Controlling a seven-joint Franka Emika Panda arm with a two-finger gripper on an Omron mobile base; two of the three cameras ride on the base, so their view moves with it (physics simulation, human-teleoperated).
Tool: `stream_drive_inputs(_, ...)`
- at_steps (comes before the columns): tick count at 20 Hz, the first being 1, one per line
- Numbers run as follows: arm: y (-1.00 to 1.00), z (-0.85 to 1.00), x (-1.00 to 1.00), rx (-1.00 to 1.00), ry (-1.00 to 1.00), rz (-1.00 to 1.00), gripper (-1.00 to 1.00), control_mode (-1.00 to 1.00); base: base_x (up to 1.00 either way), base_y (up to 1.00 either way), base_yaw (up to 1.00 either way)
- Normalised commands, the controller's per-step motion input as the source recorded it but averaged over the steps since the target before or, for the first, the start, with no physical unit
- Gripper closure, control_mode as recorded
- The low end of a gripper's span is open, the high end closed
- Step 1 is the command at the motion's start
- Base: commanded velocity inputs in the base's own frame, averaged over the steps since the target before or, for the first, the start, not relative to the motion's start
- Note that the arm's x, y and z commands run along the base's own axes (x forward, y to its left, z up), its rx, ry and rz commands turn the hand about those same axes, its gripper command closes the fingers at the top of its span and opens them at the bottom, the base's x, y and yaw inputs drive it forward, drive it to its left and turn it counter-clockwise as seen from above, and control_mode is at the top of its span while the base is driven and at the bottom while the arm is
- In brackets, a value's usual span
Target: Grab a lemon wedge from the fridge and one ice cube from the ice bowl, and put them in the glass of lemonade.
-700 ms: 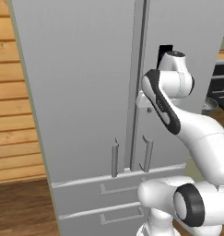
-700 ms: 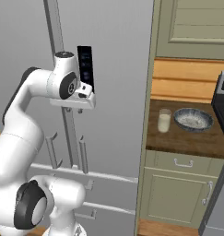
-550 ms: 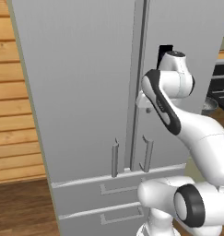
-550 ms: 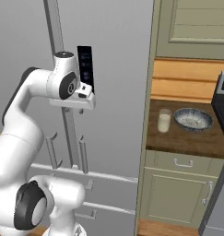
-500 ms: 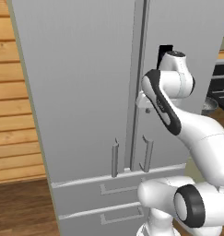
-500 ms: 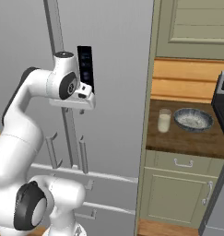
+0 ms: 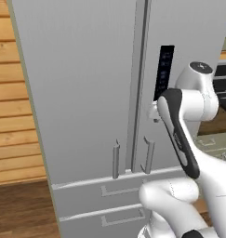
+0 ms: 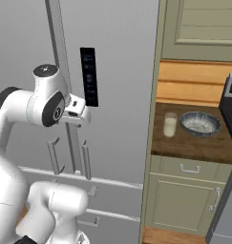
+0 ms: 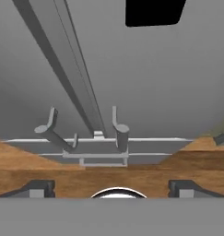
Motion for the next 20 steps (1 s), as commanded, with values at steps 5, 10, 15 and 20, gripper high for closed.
stream_drive_inputs(5,0.00,0.00,-0.70,0.00,-0.06,-0.07,-1.00,-1.00,0.00,0.00,0.00)
stream_drive_inputs(10,0.00,0.00,-0.27,0.00,0.00,-0.03,-1.00,1.00,-0.26,0.00,-0.04)
stream_drive_inputs(15,0.00,0.00,0.00,0.00,0.00,0.00,-1.00,1.00,-0.74,-0.98,0.22)
stream_drive_inputs(20,0.00,0.00,0.00,0.00,0.00,0.00,-1.00,1.00,-0.58,-1.00,0.32)
